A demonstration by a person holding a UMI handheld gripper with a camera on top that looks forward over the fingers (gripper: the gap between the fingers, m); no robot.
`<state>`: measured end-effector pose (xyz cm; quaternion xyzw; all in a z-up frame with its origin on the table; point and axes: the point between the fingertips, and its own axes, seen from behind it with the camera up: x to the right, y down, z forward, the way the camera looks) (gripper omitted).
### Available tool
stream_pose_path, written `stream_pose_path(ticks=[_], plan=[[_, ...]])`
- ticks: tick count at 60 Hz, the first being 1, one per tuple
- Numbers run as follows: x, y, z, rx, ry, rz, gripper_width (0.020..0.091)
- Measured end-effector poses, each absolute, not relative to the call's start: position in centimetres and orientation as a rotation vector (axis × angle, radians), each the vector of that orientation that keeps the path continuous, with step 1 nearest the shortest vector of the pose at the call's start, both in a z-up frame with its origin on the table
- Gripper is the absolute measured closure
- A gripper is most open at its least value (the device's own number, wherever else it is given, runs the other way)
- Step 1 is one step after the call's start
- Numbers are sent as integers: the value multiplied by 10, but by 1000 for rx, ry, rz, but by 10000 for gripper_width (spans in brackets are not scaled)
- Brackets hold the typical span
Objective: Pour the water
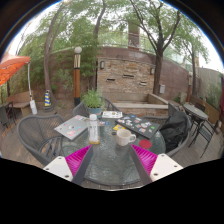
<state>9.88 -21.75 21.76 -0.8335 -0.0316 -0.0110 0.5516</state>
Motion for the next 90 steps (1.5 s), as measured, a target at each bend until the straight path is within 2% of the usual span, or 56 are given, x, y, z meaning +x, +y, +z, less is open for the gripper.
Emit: stream_pose_path(ticks=[14,26,28,37,38,39,40,41,51,57,61,66,74,75,80,81,82,87,90], plan=[[-15,-67,121,-1846,-123,68,270],[-94,69,69,-1816,-117,80,272],[-98,72,88,-1822,-128,60,270],[-107,117,81,-1798,-123,68,282],[-108,120,82,-1789,-122,73,304],[-109,122,82,-1783,-125,76,354],[-108,124,81,-1779,-125,71,446],[-111,123,82,-1782,-129,64,490],[-116,128,84,-1733,-192,38,538],[-115,129,80,-1775,-182,78,648],[-110,132,81,-1824,-128,158,654],[-107,127,109,-1832,69,368,653],[-85,129,149,-1779,580,861,654],[-78,134,137,-1754,616,919,654],[-57,138,140,-1652,907,1220,654],[-60,133,158,-1632,1004,1271,655],[-58,134,143,-1602,1020,1313,655],[-43,134,140,-1440,1276,1568,657],[-41,123,156,-1332,1441,1701,654]])
